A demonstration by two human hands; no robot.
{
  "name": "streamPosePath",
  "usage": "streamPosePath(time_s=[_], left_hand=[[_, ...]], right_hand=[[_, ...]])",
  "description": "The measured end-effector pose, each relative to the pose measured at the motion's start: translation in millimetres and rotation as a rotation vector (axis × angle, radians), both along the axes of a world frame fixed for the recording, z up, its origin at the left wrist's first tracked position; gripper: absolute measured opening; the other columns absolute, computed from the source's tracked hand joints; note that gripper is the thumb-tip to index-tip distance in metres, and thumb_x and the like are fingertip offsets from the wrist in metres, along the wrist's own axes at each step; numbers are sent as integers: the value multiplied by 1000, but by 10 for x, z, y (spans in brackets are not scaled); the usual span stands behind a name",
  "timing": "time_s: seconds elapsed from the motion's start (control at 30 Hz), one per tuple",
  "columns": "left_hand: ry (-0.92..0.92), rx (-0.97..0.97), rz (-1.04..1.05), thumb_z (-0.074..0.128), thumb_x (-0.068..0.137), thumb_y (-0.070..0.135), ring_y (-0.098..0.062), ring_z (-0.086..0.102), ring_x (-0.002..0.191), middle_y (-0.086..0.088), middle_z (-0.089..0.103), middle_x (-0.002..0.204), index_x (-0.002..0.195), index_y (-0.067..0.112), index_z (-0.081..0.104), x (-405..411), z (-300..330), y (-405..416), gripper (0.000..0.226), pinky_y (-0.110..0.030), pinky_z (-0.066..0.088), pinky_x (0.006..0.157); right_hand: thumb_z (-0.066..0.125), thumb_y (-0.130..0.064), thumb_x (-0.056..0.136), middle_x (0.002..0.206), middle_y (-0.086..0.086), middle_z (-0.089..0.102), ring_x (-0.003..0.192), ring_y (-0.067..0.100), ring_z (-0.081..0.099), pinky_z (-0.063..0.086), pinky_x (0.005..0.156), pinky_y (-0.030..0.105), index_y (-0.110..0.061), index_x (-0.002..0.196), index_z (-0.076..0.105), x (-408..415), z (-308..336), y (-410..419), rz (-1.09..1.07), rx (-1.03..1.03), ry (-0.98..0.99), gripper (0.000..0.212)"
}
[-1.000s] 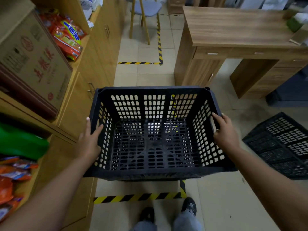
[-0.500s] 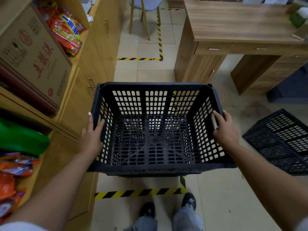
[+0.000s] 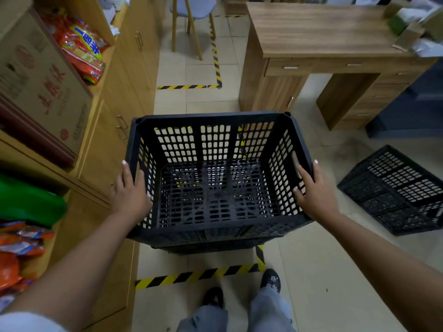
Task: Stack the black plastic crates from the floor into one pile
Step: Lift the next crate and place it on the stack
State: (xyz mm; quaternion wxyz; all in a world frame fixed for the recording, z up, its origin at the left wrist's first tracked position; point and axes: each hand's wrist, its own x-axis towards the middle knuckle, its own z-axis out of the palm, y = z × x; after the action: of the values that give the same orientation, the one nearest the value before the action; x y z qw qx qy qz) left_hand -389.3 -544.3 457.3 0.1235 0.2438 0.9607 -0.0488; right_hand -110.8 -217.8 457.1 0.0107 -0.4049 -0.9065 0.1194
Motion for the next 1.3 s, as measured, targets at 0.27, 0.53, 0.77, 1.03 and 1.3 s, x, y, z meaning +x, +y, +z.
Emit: streamPosePath(time_s=[0.27, 0.53, 0.77, 1.03, 1.3], left_hand=[[-6, 83, -37, 48, 88, 57, -39, -15, 145, -21, -20, 157, 152, 16, 15, 206, -87, -157, 83, -52, 8, 116], [19, 53, -52, 45, 85, 64, -39, -17, 144, -22, -22, 156, 151, 24, 22, 178, -111, -142, 81, -50, 4, 116], [-4, 121, -47, 43, 88, 63, -36, -19, 145, -22, -19, 157, 151, 18, 21, 175, -87, -197, 81, -50, -2, 117], [8, 159, -11, 37, 90, 63, -32, -20, 145, -20, -19, 157, 150, 19, 27, 252, -140, -220, 75, -47, -1, 117], [1, 125, -15, 37, 90, 62, -31, -22, 144, -19, -22, 156, 150, 24, 25, 272, -118, -175, 72, -47, -1, 117]], right_hand=[[54, -45, 90, 161, 13, -6, 148, 28, -3, 14, 117, 42, -25, 149, 31, 205, -78, -211, -8, -10, -74, 66], [49, -48, 90, 160, 17, -8, 147, 30, -4, 9, 117, 43, -29, 147, 35, 193, -117, -209, 9, 55, -121, 61], [24, -63, 83, 159, 19, -10, 147, 29, -12, -1, 119, 44, -29, 150, 27, 203, -54, -275, 10, 62, -192, 75], [6, -80, 76, 159, 19, -11, 146, 28, -16, -2, 117, 42, -31, 146, 34, 213, -46, -356, 66, 78, -162, 89], [9, -77, 81, 158, 19, -14, 146, 28, -17, -3, 117, 42, -30, 149, 28, 174, -45, -254, 75, 93, -229, 85]])
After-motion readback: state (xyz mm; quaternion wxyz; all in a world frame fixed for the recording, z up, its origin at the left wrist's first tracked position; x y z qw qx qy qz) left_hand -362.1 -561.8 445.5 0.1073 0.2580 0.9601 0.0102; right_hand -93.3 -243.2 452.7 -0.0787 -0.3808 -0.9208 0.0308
